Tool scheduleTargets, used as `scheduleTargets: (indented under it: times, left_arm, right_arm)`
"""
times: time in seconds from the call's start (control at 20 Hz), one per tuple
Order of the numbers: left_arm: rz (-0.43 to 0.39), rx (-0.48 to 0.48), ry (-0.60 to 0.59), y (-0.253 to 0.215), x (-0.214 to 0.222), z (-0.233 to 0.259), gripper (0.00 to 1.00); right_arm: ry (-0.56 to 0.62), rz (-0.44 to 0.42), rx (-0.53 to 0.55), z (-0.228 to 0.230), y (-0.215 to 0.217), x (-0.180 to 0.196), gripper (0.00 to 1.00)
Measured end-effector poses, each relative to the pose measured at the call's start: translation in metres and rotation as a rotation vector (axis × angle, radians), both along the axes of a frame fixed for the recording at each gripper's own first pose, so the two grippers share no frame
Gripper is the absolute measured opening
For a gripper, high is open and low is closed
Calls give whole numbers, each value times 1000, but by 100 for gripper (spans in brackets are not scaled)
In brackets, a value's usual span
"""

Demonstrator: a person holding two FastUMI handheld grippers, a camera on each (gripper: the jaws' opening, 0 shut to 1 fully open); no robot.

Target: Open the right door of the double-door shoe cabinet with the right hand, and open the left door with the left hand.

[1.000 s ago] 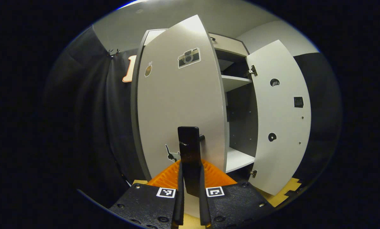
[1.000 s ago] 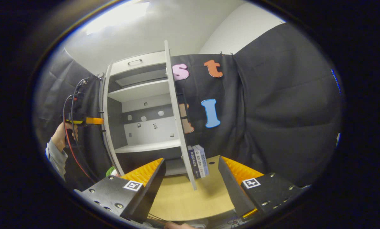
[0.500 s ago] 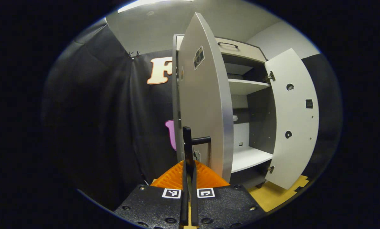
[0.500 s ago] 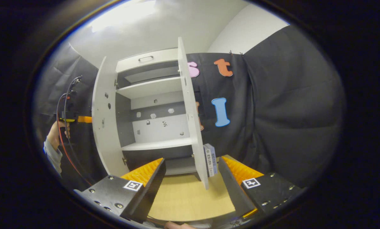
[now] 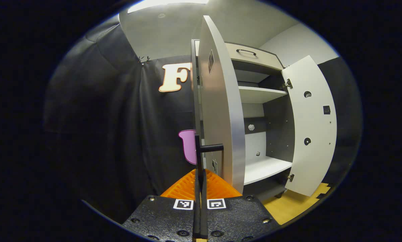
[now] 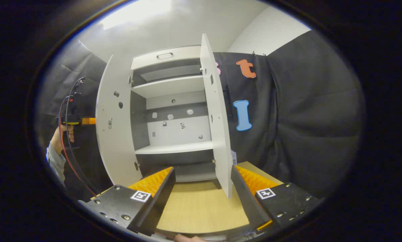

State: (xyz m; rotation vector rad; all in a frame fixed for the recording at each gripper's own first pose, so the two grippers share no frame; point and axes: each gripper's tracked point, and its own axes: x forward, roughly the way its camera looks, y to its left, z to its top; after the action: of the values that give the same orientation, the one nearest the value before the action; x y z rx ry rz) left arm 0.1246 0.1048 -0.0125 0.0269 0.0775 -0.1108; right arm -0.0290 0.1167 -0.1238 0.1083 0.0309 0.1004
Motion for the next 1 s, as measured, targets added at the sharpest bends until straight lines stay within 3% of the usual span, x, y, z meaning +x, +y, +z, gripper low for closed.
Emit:
scheduleTargets:
  times: [0.45, 0.65, 0.7, 0.75, 0.85, 1.0]
  left_arm:
    - [17, -25, 3, 2, -1, -2, 1]
    - [34, -25, 5, -2, -16, -7, 6]
    - [43, -17, -6, -2, -20, -6, 11]
    - [51, -10, -17, -1, -24, -4, 13]
    - [82, -34, -15, 1, -34, -3, 18]
    - [157, -39, -53, 12, -51, 5, 59]
  right_arm:
    - [17, 1, 8, -8, 0, 4, 94]
    - [23, -3, 10, -10, -2, 7, 94]
    - [25, -3, 10, -11, -2, 8, 93]
    - [26, -2, 10, -12, -1, 8, 98]
    - [27, -3, 6, -13, 0, 9, 94]
    - [28, -8, -1, -14, 0, 11, 93]
